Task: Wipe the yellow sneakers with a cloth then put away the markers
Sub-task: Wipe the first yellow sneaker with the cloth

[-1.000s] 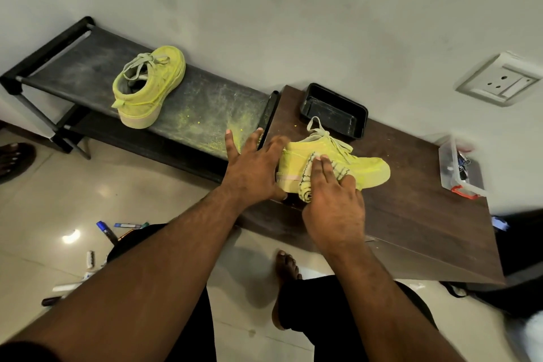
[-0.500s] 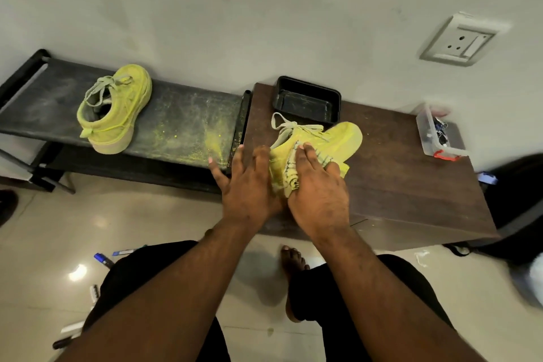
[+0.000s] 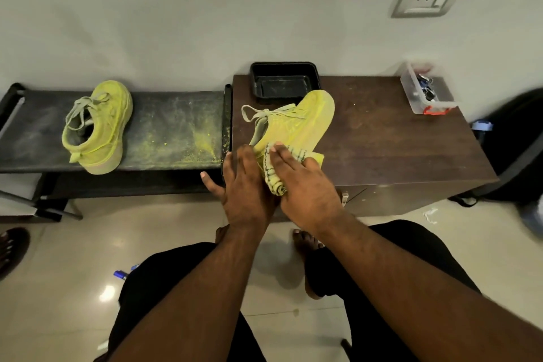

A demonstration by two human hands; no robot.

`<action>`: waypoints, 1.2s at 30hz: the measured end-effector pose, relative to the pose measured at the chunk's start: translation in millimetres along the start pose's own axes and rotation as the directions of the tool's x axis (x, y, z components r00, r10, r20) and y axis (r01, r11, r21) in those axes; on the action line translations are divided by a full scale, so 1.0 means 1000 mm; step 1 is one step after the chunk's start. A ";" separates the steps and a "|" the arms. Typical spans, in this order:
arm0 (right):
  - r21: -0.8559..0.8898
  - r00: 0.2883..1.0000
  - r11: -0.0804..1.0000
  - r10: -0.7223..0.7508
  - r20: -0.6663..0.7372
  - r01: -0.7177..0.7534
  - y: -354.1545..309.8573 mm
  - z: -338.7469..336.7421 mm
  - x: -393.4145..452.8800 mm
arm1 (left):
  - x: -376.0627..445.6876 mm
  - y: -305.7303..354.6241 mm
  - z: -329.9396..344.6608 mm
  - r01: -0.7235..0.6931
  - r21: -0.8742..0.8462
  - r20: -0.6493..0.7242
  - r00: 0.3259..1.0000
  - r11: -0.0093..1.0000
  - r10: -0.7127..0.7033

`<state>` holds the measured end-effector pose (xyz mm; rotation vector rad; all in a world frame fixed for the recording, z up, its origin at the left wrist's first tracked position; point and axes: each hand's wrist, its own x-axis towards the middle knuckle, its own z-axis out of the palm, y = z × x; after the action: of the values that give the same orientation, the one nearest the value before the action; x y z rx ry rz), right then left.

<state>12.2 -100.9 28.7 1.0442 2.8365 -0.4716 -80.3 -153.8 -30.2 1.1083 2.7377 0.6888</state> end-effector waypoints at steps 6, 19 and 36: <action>0.020 0.962 0.970 0.241 -0.132 -0.240 0.023 -0.011 0.011 | -0.001 -0.003 0.000 -0.058 -0.042 0.016 0.998 0.997 0.058; -0.174 0.974 0.965 0.172 -0.145 -0.196 0.028 -0.008 0.008 | -0.007 -0.007 -0.008 -0.097 -0.075 0.063 0.993 0.992 0.102; -0.335 0.981 0.925 0.141 -0.132 -0.178 0.057 -0.024 -0.006 | 0.021 -0.024 -0.024 -0.189 -0.095 0.211 0.956 0.977 0.205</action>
<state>53.8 -55.9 37.6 1.2396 2.7451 0.0985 -116.7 -163.5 -17.7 1.3645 2.4217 0.6415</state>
